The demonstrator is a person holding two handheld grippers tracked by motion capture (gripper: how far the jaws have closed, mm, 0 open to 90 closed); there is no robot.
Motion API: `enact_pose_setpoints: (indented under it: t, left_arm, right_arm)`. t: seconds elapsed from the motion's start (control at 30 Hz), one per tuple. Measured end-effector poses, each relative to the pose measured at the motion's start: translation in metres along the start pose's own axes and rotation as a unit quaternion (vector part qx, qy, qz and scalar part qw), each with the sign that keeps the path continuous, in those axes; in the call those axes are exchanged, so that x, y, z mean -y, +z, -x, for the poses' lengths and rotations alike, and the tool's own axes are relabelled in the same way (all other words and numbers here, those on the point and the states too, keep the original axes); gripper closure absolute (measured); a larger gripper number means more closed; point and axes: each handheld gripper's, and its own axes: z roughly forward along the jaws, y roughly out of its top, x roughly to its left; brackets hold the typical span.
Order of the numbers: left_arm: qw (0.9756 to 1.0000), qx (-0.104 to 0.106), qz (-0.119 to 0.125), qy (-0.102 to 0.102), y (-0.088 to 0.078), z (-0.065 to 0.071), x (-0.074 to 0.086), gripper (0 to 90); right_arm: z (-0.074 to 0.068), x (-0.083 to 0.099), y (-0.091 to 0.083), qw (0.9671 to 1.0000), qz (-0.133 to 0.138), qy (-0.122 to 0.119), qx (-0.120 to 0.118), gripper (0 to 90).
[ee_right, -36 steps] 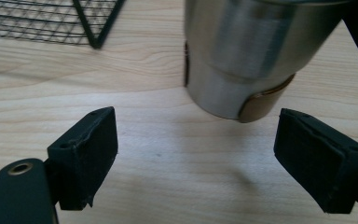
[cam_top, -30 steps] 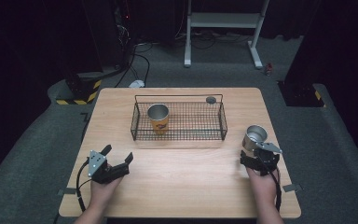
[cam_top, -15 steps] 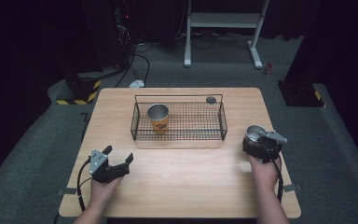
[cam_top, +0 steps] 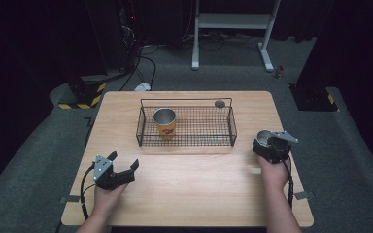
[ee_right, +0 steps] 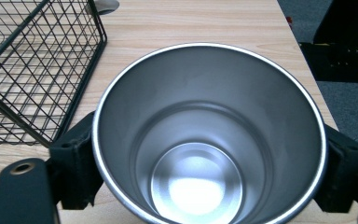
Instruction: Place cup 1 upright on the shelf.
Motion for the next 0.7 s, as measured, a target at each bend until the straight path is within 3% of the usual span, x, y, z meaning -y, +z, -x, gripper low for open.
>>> enact_pose_setpoints:
  t: [0.17,0.7]
  left_arm:
    - [1.0,-0.002,-0.001,0.0,0.0,-0.001,0.0,5.8]
    - [1.0,-0.004,-0.006,0.002,0.003,-0.001,0.002,6.2]
  right_arm:
    - [-0.002,-0.001,-0.002,1.0,-0.003,-0.009,0.0,17.2]
    - [-0.02,-0.005,-0.028,0.9987,0.036,-0.029,-0.023,18.4]
